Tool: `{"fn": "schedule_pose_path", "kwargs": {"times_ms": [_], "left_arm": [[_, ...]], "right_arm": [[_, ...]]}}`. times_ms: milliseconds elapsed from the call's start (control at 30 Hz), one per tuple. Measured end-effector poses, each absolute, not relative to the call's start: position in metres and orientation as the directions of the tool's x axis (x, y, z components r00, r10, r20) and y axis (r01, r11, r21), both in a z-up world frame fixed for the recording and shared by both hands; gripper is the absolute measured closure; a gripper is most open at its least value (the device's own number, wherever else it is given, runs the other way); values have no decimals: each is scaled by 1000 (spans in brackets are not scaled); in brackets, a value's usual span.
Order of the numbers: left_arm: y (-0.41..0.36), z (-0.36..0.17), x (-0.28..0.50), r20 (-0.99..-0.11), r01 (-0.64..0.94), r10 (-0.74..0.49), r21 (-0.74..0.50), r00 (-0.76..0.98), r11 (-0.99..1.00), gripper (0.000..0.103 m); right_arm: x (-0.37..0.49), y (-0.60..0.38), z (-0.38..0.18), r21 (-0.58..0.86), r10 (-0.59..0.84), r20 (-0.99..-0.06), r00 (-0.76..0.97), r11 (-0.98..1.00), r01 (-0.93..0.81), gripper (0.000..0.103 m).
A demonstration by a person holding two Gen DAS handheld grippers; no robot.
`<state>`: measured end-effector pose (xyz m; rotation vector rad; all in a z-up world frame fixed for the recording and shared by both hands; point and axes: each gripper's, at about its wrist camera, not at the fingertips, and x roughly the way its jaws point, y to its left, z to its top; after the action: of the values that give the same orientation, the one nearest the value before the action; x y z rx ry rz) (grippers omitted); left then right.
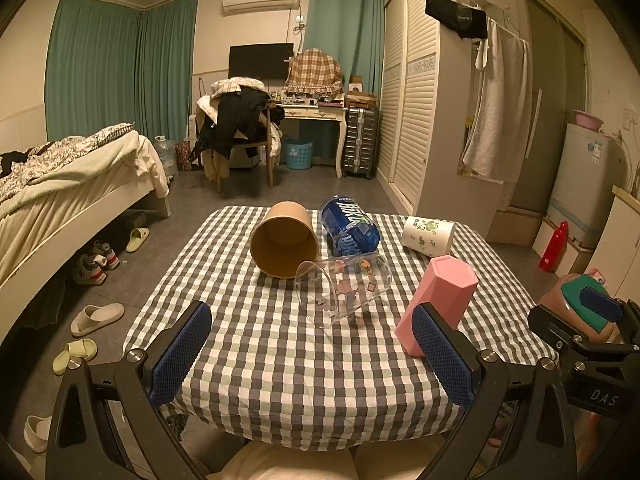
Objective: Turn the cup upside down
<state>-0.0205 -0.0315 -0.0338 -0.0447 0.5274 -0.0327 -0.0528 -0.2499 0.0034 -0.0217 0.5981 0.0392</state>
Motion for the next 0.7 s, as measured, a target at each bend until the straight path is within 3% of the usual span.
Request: {"fn": "schedule_pose_path", "kwargs": {"times_ms": [700], "left_arm": [[-31,-35,-24,-500,31,-50,-46,864,998,0]], "right_arm": [[-54,-248,-1,-7,32,-573,819,999,-44,0]]}}
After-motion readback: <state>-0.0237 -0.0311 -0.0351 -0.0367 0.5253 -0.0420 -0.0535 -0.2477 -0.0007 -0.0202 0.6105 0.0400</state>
